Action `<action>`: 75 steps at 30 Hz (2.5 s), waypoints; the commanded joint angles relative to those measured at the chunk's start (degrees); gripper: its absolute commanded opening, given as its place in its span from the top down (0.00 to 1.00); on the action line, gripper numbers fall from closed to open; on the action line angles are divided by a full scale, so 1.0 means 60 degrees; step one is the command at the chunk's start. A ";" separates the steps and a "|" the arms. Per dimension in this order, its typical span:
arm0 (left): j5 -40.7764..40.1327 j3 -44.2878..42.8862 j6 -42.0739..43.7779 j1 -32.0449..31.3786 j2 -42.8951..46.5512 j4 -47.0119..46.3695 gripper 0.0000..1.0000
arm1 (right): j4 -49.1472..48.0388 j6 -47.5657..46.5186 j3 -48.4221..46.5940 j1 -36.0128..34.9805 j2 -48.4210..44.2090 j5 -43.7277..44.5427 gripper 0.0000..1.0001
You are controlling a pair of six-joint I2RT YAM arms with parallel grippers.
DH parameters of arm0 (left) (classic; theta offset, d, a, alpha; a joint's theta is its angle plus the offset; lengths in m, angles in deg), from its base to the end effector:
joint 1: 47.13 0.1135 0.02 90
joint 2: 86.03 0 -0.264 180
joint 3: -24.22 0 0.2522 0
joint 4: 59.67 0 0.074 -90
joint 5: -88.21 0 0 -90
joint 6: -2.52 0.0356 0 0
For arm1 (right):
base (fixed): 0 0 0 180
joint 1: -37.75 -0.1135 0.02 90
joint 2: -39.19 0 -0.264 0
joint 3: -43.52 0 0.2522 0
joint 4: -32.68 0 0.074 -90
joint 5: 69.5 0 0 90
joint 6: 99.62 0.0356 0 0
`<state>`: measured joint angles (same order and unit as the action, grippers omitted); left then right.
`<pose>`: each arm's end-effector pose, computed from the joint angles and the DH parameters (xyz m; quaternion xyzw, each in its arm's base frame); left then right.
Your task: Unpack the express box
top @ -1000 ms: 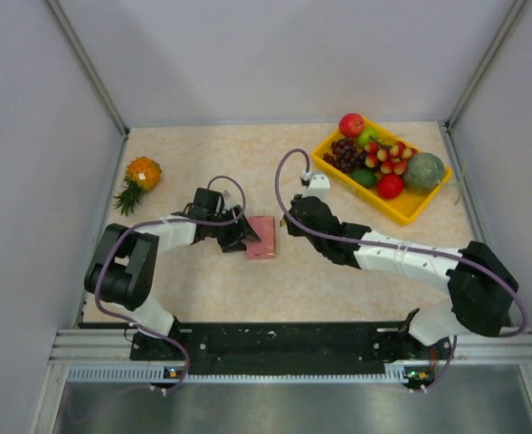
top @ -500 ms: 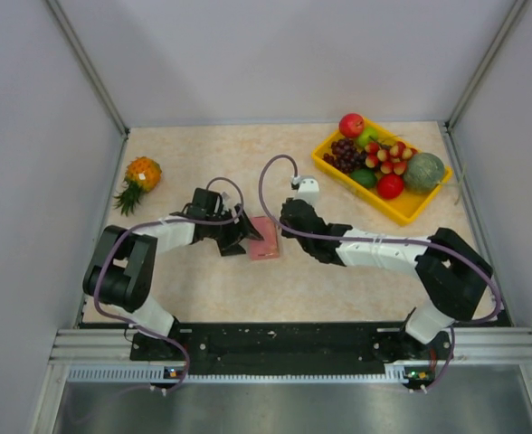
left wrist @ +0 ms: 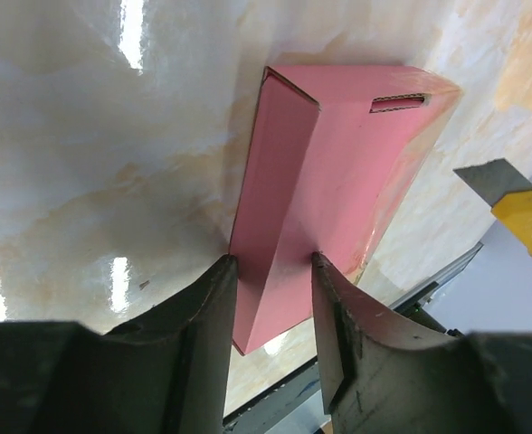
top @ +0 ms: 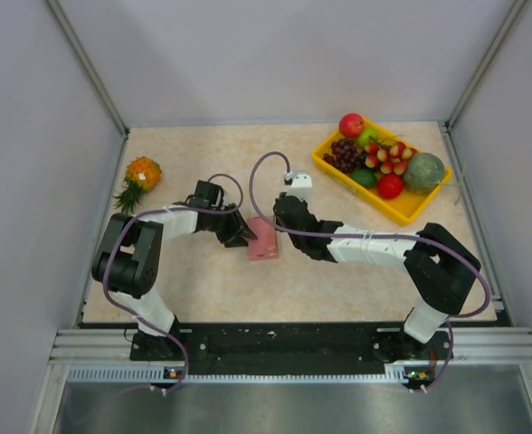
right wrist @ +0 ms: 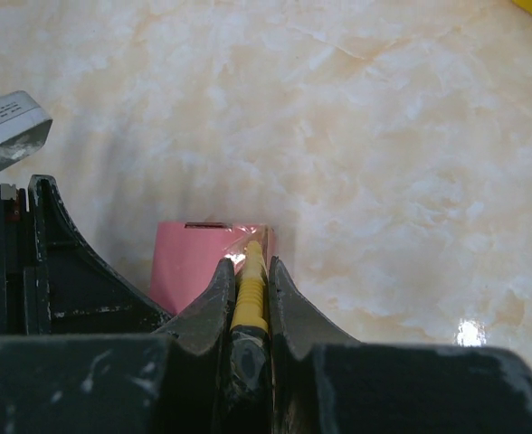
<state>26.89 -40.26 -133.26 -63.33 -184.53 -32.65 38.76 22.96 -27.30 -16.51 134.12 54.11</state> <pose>0.3016 -0.1054 0.1414 -0.1796 0.9228 -0.3303 0.0842 0.2277 0.2827 0.2214 -0.0145 0.8421 0.1460 0.5189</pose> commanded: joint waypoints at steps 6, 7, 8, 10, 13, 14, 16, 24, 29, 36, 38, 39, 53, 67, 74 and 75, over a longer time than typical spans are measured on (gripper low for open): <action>-0.0123 -0.0116 0.0145 0.0108 -0.0444 0.0281 0.68 | -0.0024 -0.0083 -0.0920 -0.0156 0.0569 0.0375 1.00; -0.0079 -0.0073 0.0116 0.0108 -0.0473 0.0252 0.69 | 0.0035 -0.0083 -0.0935 -0.0156 0.0569 0.0448 1.00; -0.0021 -0.0058 0.0086 0.0108 -0.0488 0.0208 0.71 | 0.0035 -0.0083 -0.0949 -0.0156 0.0569 0.0478 1.00; 0.0009 -0.0043 0.0071 0.0108 -0.0517 0.0208 0.72 | 0.0064 -0.0068 -0.0949 -0.0171 0.0554 0.0595 1.00; 0.0024 -0.0087 0.0100 0.0108 -0.0532 0.0237 0.72 | 0.0065 -0.0097 -0.0964 -0.0171 0.0583 0.0596 1.00; 0.0023 -0.0101 0.0115 0.0108 -0.0517 0.0251 0.72 | 0.0065 -0.0083 -0.0964 -0.0171 0.0598 0.0581 1.00; 0.0038 -0.0116 0.0145 0.0108 -0.0561 0.0281 0.72 | 0.0050 -0.0112 -0.0979 -0.0171 0.0686 0.0523 1.00; 0.0082 -0.0116 0.0203 0.0108 -0.0620 0.0295 0.73 | 0.0211 -0.0127 -0.1140 -0.0171 0.0877 0.0347 1.00; 0.0097 -0.0116 0.0218 0.0123 -0.0620 0.0281 0.73 | 0.0284 -0.0098 -0.1154 -0.0170 0.0906 0.0420 1.00; 0.0097 -0.0102 0.0247 0.0123 -0.0620 0.0325 0.73 | 0.0109 -0.0229 -0.1066 -0.0171 0.0657 0.0391 1.00; 0.0097 -0.0102 0.0233 0.0123 -0.0634 0.0325 0.73 | 0.0138 -0.0273 -0.1096 -0.0171 0.0730 0.0332 1.00; 0.0111 -0.0116 0.0232 0.0123 -0.0634 0.0339 0.74 | 0.0138 -0.0302 -0.1110 -0.0171 0.0774 0.0259 1.00; 0.0243 -0.0160 0.0057 0.0196 -0.0620 0.0223 0.64 | 0.0284 -0.1108 -0.1067 -0.0463 0.1214 -0.0166 1.00; 0.0668 -0.0556 -0.0792 0.0240 -0.1381 0.0090 0.57 | 0.0665 -0.1006 -0.1184 -0.0610 0.1024 -0.0679 1.00; 0.0580 -0.0351 -0.1378 0.0240 -0.1572 -0.0026 0.69 | 0.1163 -0.0933 -0.1067 -0.0844 0.0658 -0.0621 1.00; 0.0566 -0.0336 -0.1422 0.0240 -0.1586 -0.0041 0.69 | 0.1265 -0.0933 -0.1052 -0.0873 0.0584 -0.0606 1.00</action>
<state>36.23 -43.30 -139.55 -61.45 -191.11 -31.53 43.35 16.03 -32.61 -18.55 140.83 53.78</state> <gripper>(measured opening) 0.409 0.084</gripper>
